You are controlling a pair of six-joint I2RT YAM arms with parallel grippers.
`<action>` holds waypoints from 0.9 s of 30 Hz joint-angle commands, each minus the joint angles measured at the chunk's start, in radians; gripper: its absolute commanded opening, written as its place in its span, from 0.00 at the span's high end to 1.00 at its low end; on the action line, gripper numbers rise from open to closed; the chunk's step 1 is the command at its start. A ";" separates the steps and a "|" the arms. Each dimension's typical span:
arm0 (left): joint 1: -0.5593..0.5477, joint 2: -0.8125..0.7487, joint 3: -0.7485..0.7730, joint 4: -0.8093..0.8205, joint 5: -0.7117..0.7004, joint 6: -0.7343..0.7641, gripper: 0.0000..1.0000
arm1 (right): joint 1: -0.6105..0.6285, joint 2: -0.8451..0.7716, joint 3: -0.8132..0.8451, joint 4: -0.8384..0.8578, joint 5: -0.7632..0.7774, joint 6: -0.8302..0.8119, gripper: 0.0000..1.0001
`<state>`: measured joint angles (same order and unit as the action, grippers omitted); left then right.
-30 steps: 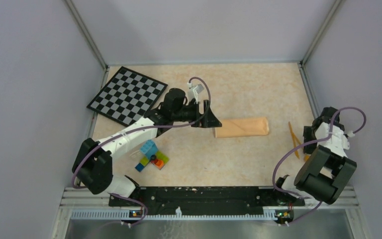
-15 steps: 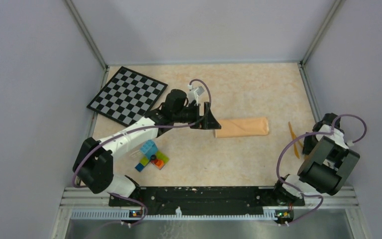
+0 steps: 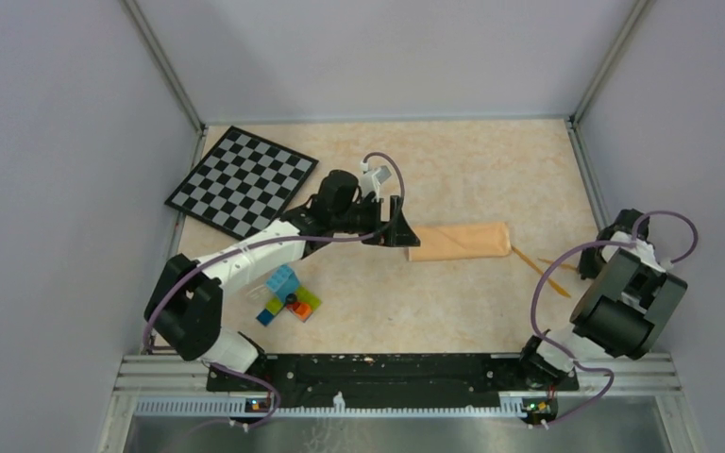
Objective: Fold the napkin into a case and place the utensils inside
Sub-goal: Pick up the spoon from the corner of the board, then insert the spoon into the folded napkin.
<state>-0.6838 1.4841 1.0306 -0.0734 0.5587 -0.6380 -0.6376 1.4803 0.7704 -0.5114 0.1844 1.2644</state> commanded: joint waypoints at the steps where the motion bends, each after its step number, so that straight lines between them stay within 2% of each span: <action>1: 0.001 0.061 0.034 0.093 -0.008 0.015 0.06 | 0.032 -0.003 0.094 0.033 0.030 -0.101 1.00; 5: 0.017 0.157 0.048 0.170 0.015 -0.018 0.08 | 0.177 -0.037 0.215 -0.027 0.185 -0.196 1.00; 10: 0.032 0.286 0.148 0.080 -0.070 0.047 0.08 | 0.442 -0.124 0.286 -0.014 0.454 -0.323 1.00; 12: 0.038 0.311 0.156 0.078 -0.102 0.074 0.08 | 0.524 -0.145 0.297 -0.004 0.458 -0.360 1.00; 15: 0.055 0.360 0.172 0.078 -0.102 0.084 0.14 | 0.627 -0.156 0.297 0.013 0.423 -0.365 1.00; 19: 0.065 0.414 0.175 0.095 -0.102 0.082 0.22 | 0.693 -0.143 0.269 0.021 0.285 -0.264 1.00; 27: 0.064 0.462 0.146 0.182 -0.085 0.038 0.40 | 0.749 -0.017 0.246 -0.042 0.265 0.008 1.00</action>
<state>-0.6182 1.9411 1.1763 0.0154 0.4644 -0.5812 0.0814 1.4158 1.0298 -0.5030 0.4683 1.0988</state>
